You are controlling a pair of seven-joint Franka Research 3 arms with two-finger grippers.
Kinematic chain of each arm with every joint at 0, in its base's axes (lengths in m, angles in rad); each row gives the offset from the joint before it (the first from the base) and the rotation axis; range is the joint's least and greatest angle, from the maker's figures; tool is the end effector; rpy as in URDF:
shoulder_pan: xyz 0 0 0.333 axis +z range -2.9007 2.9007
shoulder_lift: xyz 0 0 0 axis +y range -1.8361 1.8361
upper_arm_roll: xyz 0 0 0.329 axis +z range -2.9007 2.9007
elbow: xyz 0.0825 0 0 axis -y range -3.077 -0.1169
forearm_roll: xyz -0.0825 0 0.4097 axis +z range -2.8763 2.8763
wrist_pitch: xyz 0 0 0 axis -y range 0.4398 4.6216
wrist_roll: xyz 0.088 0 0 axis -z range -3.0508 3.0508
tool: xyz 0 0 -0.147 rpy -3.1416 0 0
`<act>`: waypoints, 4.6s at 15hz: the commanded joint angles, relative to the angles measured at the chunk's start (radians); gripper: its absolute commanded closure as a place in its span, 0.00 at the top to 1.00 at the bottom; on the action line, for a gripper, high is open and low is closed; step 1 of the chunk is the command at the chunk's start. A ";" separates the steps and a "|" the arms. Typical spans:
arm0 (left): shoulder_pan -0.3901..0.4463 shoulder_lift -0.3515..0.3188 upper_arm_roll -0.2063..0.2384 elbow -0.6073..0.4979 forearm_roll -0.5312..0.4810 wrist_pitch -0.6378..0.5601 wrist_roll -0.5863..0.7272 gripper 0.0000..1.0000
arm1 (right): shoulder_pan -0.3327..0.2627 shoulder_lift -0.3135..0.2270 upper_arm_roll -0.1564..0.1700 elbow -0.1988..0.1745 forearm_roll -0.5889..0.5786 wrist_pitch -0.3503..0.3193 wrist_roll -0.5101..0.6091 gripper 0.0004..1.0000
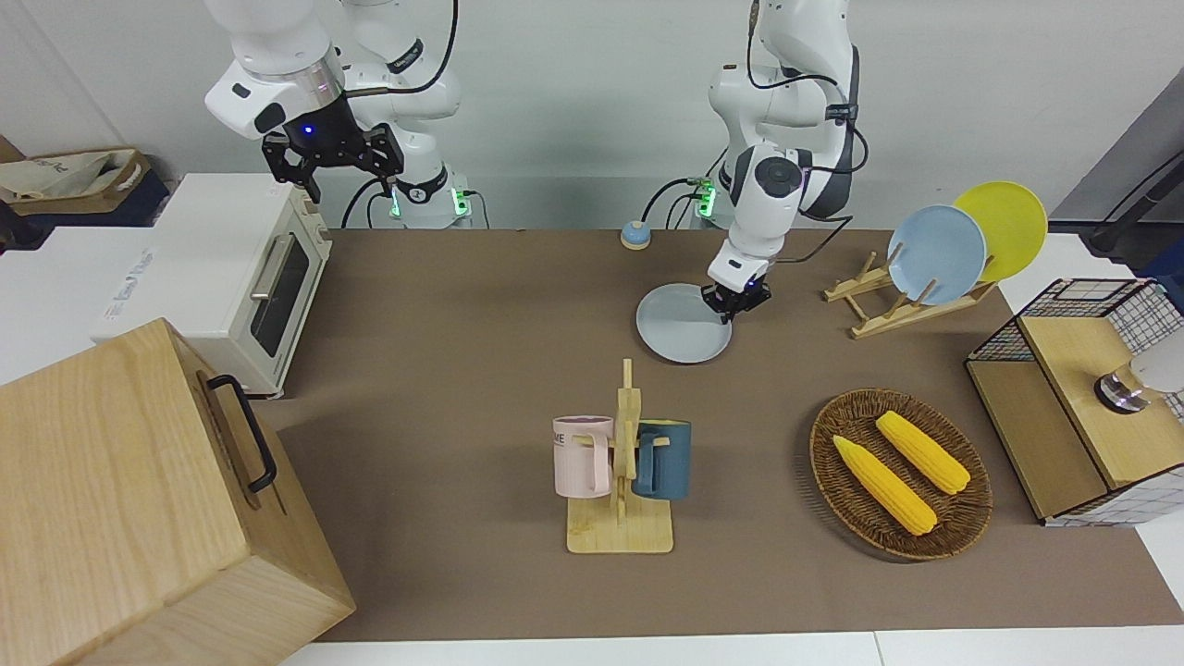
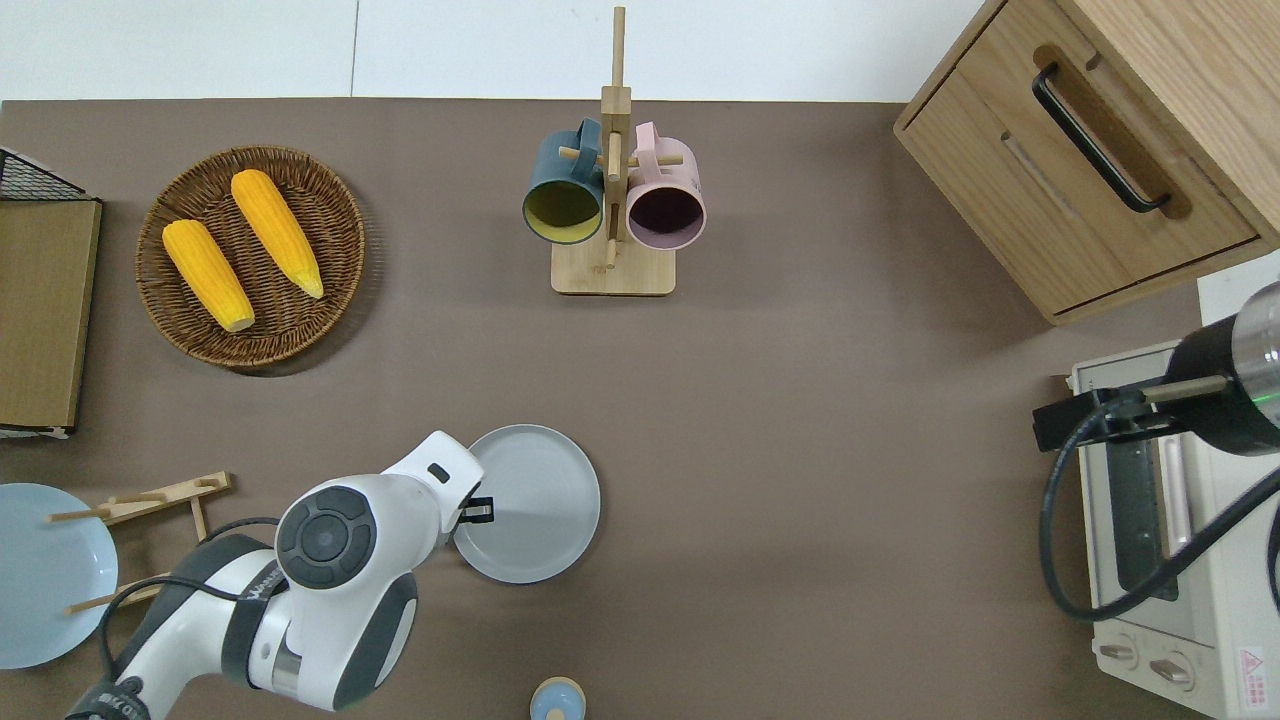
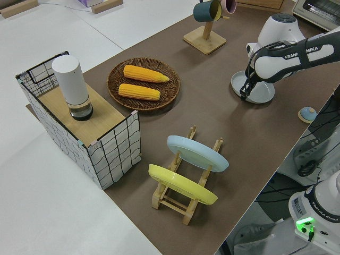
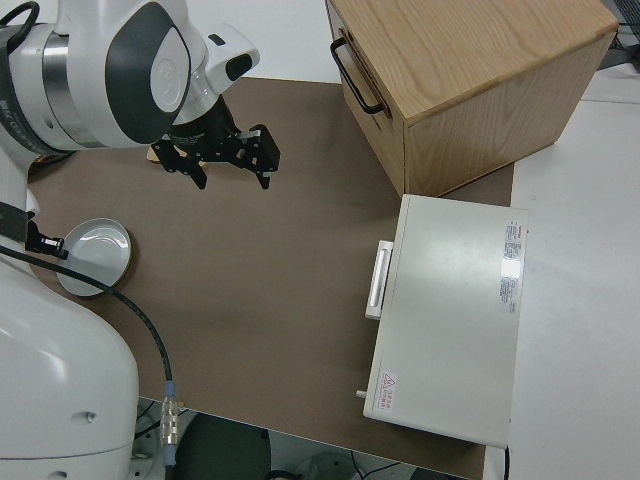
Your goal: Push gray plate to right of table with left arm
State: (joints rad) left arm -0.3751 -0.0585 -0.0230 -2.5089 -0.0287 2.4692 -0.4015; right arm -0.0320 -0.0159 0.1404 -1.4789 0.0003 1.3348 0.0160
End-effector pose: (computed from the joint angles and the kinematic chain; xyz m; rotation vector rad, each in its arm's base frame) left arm 0.4410 -0.1860 0.2579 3.1185 0.0401 0.0168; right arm 0.5410 0.0596 0.6322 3.1220 0.1442 -0.2003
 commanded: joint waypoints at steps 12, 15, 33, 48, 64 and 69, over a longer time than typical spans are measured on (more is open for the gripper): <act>-0.202 0.229 -0.061 0.206 -0.016 0.056 -0.345 0.00 | -0.019 -0.002 0.016 0.009 0.004 -0.016 0.012 0.98; -0.203 0.275 -0.093 0.271 -0.014 0.056 -0.401 0.00 | -0.019 -0.002 0.016 0.009 0.004 -0.016 0.012 0.98; -0.317 0.463 -0.166 0.545 0.021 0.045 -0.661 0.00 | -0.019 -0.002 0.016 0.009 0.004 -0.016 0.013 0.98; -0.330 0.487 -0.155 0.590 0.023 0.040 -0.657 0.99 | -0.019 -0.002 0.016 0.009 0.004 -0.016 0.012 0.98; -0.182 0.321 -0.147 0.558 -0.007 -0.257 -0.412 0.99 | -0.020 -0.002 0.016 0.009 0.004 -0.016 0.013 0.98; -0.117 0.257 -0.147 0.529 -0.022 -0.340 -0.301 0.99 | -0.020 -0.002 0.016 0.009 0.004 -0.016 0.012 0.98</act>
State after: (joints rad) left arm -0.5239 0.2647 -0.1688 -1.9334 -0.0269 2.1847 -0.7784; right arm -0.0320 -0.0159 0.1404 -1.4789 0.0003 1.3348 0.0161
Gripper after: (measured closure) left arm 0.004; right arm 0.013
